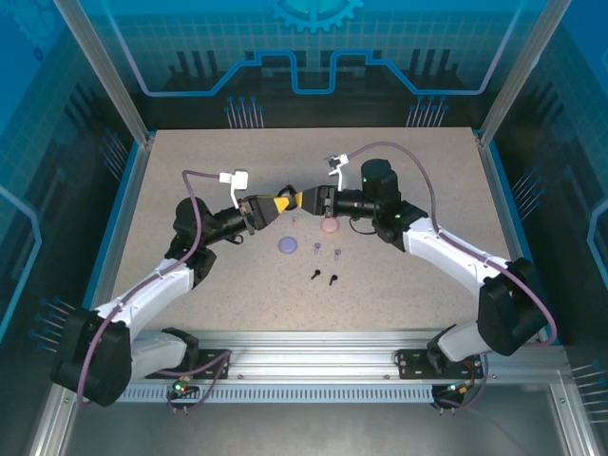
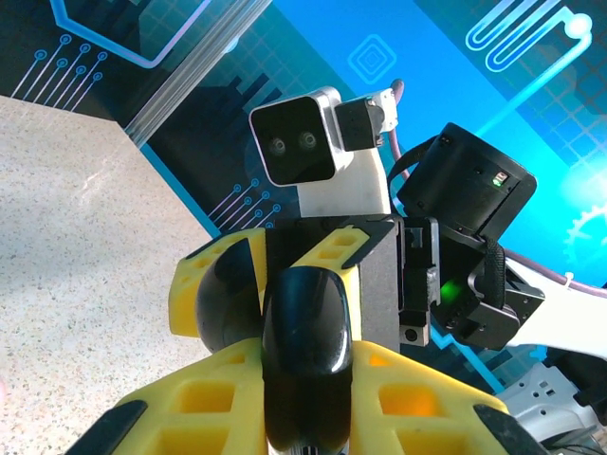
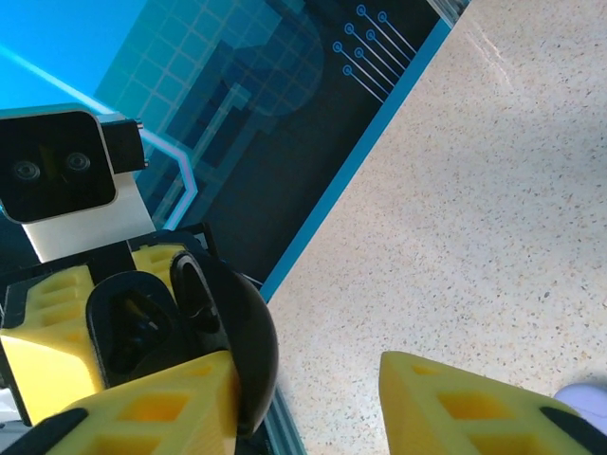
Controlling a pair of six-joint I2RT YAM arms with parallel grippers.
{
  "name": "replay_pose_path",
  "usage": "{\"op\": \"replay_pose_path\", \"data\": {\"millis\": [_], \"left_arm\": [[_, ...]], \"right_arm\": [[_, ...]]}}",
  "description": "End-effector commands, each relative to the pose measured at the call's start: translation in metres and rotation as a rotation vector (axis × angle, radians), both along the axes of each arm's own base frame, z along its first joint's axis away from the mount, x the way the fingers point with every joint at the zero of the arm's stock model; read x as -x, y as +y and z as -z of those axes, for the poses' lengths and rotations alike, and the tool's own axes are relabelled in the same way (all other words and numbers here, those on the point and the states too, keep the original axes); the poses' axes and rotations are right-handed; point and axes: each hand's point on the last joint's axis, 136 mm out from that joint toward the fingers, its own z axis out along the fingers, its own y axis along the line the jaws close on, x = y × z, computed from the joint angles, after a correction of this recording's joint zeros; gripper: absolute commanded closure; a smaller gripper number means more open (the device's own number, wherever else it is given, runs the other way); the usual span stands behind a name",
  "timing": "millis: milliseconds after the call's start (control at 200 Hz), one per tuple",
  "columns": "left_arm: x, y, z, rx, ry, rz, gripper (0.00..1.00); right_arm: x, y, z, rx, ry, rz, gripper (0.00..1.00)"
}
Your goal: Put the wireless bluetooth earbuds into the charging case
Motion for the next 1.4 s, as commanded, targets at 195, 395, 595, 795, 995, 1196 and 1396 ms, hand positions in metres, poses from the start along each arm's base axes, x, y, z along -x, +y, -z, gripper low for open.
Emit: {"op": "replay_pose_path", "data": {"millis": [195,395,595,795,995,1196,1396], "left_arm": [[0.006,-0.004,0.0,0.006,-0.029,0.034,1.0],[0.0,-0.005,0.014,-0.007,0.008,0.019,0.92],[-0.011,-0.001,0.019,-0.04,0.027,-0.044,0.5],[-0.016,0.011,0.0,-0.107,0.004,-0.095,0.28],[-0.013,0.021,-0.027,-0.217,-0.058,-0.113,0.11],[-0.027,0.025,-0.043,-0.312,-0.089,-0.098,0.01],[-0.047,0.028,-0.046,-0.387,-0.091,-0.031,0.01]], "right_arm": [[0.0,0.014,-0.017,-0.022,-0.033,-0.034,0.83],[0.0,0.017,-0.025,-0.008,-0.041,-0.042,1.0],[-0.009,0.01,-0.024,0.07,-0.037,0.017,1.0],[-0.032,-0.016,-0.021,0.202,-0.057,0.138,1.0],[-0.051,-0.034,-0.027,0.305,-0.106,0.158,1.0],[-0.07,-0.045,-0.028,0.458,-0.202,0.14,1.0],[-0.077,-0.048,-0.029,0.566,-0.306,0.059,1.0]]}}
